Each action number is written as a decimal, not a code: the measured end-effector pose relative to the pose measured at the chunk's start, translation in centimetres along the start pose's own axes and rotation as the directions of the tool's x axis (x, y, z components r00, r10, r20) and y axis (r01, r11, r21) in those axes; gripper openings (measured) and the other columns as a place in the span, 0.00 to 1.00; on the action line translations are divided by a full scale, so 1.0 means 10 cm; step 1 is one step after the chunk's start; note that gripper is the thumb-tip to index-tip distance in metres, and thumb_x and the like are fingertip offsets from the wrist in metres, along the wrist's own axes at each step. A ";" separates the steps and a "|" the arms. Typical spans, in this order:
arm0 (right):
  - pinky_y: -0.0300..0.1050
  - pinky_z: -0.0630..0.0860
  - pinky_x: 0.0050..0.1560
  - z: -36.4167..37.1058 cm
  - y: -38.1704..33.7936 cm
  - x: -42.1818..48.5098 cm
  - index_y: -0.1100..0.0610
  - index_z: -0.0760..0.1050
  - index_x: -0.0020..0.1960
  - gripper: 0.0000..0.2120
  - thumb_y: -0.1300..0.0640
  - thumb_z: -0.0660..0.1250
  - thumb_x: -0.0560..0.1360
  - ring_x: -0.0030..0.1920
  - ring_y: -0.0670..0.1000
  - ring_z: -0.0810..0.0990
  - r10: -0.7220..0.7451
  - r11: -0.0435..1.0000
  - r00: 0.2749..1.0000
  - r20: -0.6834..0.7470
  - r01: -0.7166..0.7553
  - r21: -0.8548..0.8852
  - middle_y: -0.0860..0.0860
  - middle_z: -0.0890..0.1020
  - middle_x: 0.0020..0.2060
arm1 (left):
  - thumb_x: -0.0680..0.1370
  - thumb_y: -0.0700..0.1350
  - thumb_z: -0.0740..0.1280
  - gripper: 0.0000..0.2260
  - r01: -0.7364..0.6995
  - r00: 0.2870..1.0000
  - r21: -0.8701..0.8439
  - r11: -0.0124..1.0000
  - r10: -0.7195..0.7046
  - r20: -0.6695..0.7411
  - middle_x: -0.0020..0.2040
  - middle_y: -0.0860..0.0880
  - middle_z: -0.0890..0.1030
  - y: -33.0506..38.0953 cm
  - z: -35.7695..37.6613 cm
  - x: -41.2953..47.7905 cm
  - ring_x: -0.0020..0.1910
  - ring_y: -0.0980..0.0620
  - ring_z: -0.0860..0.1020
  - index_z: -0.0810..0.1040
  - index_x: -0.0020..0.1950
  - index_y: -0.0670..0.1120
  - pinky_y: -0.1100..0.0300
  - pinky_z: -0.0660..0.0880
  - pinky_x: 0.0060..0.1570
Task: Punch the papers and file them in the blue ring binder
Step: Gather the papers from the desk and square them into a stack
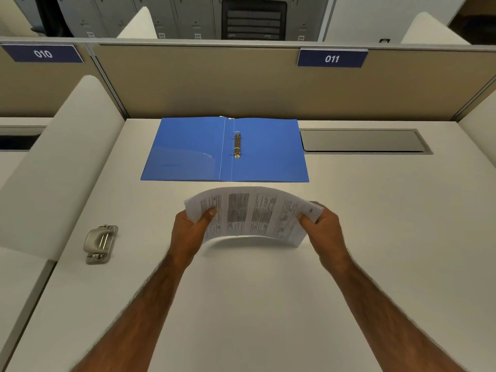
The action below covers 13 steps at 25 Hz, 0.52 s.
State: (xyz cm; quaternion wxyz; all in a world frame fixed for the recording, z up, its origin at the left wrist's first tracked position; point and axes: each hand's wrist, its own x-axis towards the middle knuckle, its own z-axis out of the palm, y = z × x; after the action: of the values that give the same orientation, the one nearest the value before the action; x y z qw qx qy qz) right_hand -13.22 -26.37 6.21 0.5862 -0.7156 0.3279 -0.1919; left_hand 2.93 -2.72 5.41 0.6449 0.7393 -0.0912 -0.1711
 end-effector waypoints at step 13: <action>0.54 0.85 0.50 -0.06 -0.62 0.01 0.55 0.83 0.55 0.07 0.56 0.70 0.78 0.46 0.55 0.88 0.095 0.986 0.834 0.544 -0.004 -0.166 0.52 0.88 0.48 | 0.75 0.54 0.73 0.05 -0.359 0.869 0.496 0.791 0.089 0.487 0.45 0.62 0.85 1.23 0.12 0.35 0.44 0.57 0.84 0.83 0.50 0.62 0.67 0.78 0.42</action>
State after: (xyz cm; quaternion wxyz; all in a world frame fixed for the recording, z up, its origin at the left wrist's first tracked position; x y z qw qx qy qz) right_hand -12.03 -26.21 12.33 0.6018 -0.7759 0.1783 0.0637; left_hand 6.78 -6.98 16.95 0.3715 0.8230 -0.3703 -0.2180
